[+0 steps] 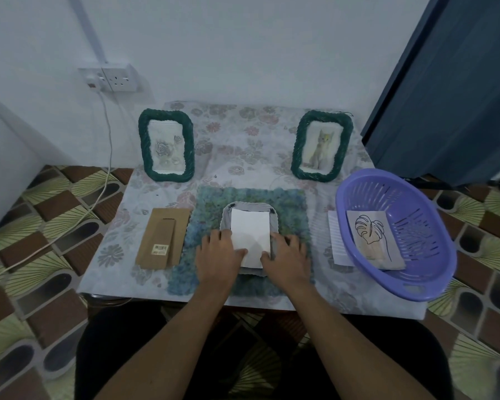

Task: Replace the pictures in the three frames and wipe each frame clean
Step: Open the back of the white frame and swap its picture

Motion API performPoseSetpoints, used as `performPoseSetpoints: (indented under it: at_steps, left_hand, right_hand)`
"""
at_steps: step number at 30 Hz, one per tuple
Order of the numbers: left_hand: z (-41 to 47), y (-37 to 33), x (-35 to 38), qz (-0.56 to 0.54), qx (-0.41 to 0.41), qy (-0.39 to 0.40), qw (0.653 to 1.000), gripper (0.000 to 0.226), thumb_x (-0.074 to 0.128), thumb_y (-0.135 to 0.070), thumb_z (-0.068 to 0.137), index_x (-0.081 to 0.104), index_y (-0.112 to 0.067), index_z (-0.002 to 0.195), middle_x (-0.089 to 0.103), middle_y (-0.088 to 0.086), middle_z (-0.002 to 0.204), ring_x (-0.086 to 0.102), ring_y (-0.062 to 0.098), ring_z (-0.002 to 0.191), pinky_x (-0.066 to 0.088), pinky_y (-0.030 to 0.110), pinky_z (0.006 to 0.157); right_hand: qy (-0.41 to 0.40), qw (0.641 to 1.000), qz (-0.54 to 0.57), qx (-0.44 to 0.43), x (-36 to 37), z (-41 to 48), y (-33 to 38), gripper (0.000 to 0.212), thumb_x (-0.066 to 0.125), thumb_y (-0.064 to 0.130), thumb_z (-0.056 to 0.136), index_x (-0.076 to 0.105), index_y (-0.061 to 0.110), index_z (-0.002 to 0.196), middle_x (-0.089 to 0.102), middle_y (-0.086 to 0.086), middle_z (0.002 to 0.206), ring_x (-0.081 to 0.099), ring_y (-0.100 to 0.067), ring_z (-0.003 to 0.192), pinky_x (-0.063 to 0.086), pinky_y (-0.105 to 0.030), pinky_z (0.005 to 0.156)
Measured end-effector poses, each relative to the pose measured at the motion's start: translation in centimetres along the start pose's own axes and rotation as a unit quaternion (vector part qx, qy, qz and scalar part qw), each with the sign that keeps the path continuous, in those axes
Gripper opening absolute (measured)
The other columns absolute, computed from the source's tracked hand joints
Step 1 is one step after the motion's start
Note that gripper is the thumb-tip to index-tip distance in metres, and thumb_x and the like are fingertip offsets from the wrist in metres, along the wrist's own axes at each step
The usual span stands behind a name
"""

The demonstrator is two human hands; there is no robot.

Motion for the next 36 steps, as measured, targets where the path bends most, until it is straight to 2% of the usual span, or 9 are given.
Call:
performPoseSetpoints:
  at_steps: [12, 15, 17, 19, 23, 26, 32, 34, 36]
  left_hand:
    - [0.0, -0.4, -0.6, 0.001, -0.003, -0.011, 1.000, 0.058, 0.067, -0.050, 0.087, 0.050, -0.022, 0.135, 0.054, 0.002, 0.133, 0.044, 0.026, 0.124, 0.039, 0.038, 0.099]
    - [0.1, -0.5, -0.6, -0.053, -0.007, -0.003, 0.999, 0.047, 0.066, -0.039, 0.090, 0.050, -0.020, 0.129, 0.063, 0.004, 0.122, 0.055, 0.027, 0.113, 0.045, 0.040, 0.092]
    - [0.0, -0.5, -0.8, -0.116, -0.017, -0.008, 0.993, 0.033, 0.059, -0.029, 0.094, 0.052, -0.019, 0.125, 0.068, 0.007, 0.110, 0.063, 0.028, 0.098, 0.049, 0.037, 0.077]
    - [-0.1, -0.6, -1.0, -0.181, -0.034, -0.016, 0.983, 0.026, 0.054, -0.023, 0.096, 0.055, -0.019, 0.122, 0.069, 0.006, 0.106, 0.064, 0.027, 0.092, 0.046, 0.032, 0.067]
    - [0.1, -1.0, -2.3, -0.271, -0.028, -0.042, 0.961, 0.024, 0.060, -0.018, 0.095, 0.060, -0.015, 0.119, 0.068, 0.003, 0.105, 0.064, 0.024, 0.097, 0.046, 0.029, 0.075]
    - [0.2, -2.0, -3.5, -0.295, 0.011, -0.047, 0.954, 0.028, 0.062, -0.019, 0.095, 0.061, -0.016, 0.123, 0.065, -0.003, 0.100, 0.063, 0.018, 0.095, 0.050, 0.031, 0.084]
    - [0.2, -5.2, -5.0, -0.315, 0.069, -0.068, 0.944, 0.023, 0.063, -0.015, 0.094, 0.067, -0.018, 0.116, 0.064, -0.011, 0.095, 0.057, -0.003, 0.078, 0.042, 0.001, 0.062]
    - [0.3, -6.3, -5.0, -0.329, 0.063, -0.064, 0.940, 0.022, 0.064, -0.016, 0.094, 0.067, -0.016, 0.116, 0.064, -0.010, 0.096, 0.056, -0.002, 0.080, 0.041, 0.001, 0.061]
    - [0.3, -7.2, -4.6, -0.346, 0.052, -0.050, 0.935, 0.022, 0.063, -0.019, 0.094, 0.066, -0.017, 0.116, 0.065, -0.009, 0.098, 0.058, 0.001, 0.084, 0.044, 0.004, 0.065]
  right_hand:
    - [0.007, 1.000, 0.004, 0.006, 0.0, 0.1, 0.1, 0.057, 0.052, 0.042, 0.092, 0.038, 0.030, 0.146, 0.034, -0.007, 0.147, 0.030, -0.031, 0.134, 0.033, -0.047, 0.107]
    - [0.012, 1.000, 0.006, 0.008, -0.1, 0.1, 0.1, 0.057, 0.053, 0.042, 0.092, 0.038, 0.030, 0.145, 0.034, -0.008, 0.147, 0.031, -0.031, 0.134, 0.034, -0.047, 0.107]
    - [0.017, 1.000, 0.008, 0.010, -0.2, 0.1, 0.1, 0.057, 0.052, 0.042, 0.092, 0.038, 0.029, 0.146, 0.034, -0.008, 0.147, 0.031, -0.032, 0.134, 0.035, -0.047, 0.108]
    - [0.027, 0.999, 0.015, 0.012, -0.4, 0.2, 0.1, 0.056, 0.051, 0.043, 0.092, 0.039, 0.029, 0.146, 0.034, -0.009, 0.147, 0.030, -0.032, 0.134, 0.035, -0.047, 0.108]
    - [0.039, 0.999, 0.036, 0.001, -1.5, 0.2, 0.1, 0.054, 0.051, 0.039, 0.094, 0.041, 0.028, 0.145, 0.035, -0.009, 0.145, 0.031, -0.033, 0.134, 0.036, -0.047, 0.107]
    - [-0.008, 0.998, 0.042, -0.038, -3.2, 0.2, 0.0, 0.046, 0.053, 0.031, 0.091, 0.052, 0.026, 0.137, 0.043, -0.006, 0.139, 0.036, -0.030, 0.128, 0.038, -0.043, 0.105]
    - [-0.180, 0.976, 0.032, -0.116, -8.1, 0.1, -0.9, 0.028, 0.058, 0.011, 0.084, 0.069, 0.018, 0.108, 0.064, -0.005, 0.113, 0.054, -0.031, 0.107, 0.041, -0.039, 0.093]
    - [-0.233, 0.967, -0.004, -0.106, -9.8, -0.3, -1.8, 0.031, 0.058, 0.010, 0.082, 0.069, 0.020, 0.110, 0.064, -0.004, 0.116, 0.053, -0.032, 0.111, 0.040, -0.043, 0.094]
    - [-0.235, 0.969, -0.025, -0.070, -11.0, -0.4, -3.1, 0.044, 0.058, 0.011, 0.083, 0.063, 0.023, 0.125, 0.057, -0.005, 0.131, 0.045, -0.032, 0.123, 0.037, -0.046, 0.098]
Point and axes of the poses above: each hand's wrist, its own z-axis towards the middle knuckle, its own x-axis out of the palm, y = z × x, the point moved 4 cm from there along z, towards the middle knuckle
